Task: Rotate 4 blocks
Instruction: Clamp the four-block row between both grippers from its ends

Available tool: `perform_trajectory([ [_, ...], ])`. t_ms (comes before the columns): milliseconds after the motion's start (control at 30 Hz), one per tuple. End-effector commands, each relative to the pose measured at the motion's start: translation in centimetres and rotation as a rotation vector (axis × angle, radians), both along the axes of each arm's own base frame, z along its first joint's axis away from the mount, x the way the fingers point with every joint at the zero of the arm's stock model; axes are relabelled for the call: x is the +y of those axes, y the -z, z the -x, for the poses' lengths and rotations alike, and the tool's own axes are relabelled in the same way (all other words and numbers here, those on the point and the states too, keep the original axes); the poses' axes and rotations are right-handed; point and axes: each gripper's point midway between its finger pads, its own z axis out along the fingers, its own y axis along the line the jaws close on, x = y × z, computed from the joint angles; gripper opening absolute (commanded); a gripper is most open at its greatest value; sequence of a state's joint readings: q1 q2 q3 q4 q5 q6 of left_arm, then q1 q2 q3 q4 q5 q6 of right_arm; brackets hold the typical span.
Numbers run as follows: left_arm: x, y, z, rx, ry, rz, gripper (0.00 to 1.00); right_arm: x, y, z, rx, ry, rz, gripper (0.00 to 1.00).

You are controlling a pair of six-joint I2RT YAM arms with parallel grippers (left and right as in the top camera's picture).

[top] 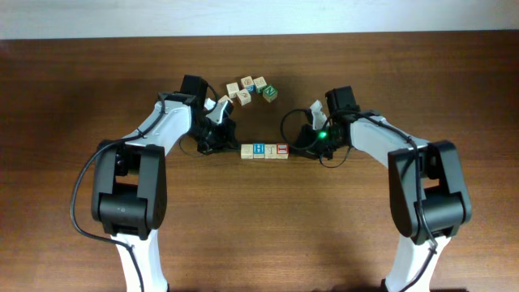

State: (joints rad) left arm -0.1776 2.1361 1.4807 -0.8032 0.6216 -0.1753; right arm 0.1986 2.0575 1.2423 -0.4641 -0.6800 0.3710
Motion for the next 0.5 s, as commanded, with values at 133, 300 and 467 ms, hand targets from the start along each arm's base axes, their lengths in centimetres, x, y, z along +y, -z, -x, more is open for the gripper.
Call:
perform_trajectory([
  [133, -0.32, 0.39, 0.53, 0.011, 0.022, 0.016, 0.00, -0.10, 0.64, 0.69, 0.044, 0.004, -0.020, 0.04],
  [300, -0.18, 0.45, 1.23, 0.044, 0.021, 0.009, 0.00, -0.09, 0.63, 0.69, 0.044, 0.004, -0.020, 0.04],
  [467, -0.19, 0.45, 1.21, 0.043, 0.022, 0.010, 0.00, 0.15, 0.40, 0.69, 0.037, -0.007, -0.038, 0.04],
])
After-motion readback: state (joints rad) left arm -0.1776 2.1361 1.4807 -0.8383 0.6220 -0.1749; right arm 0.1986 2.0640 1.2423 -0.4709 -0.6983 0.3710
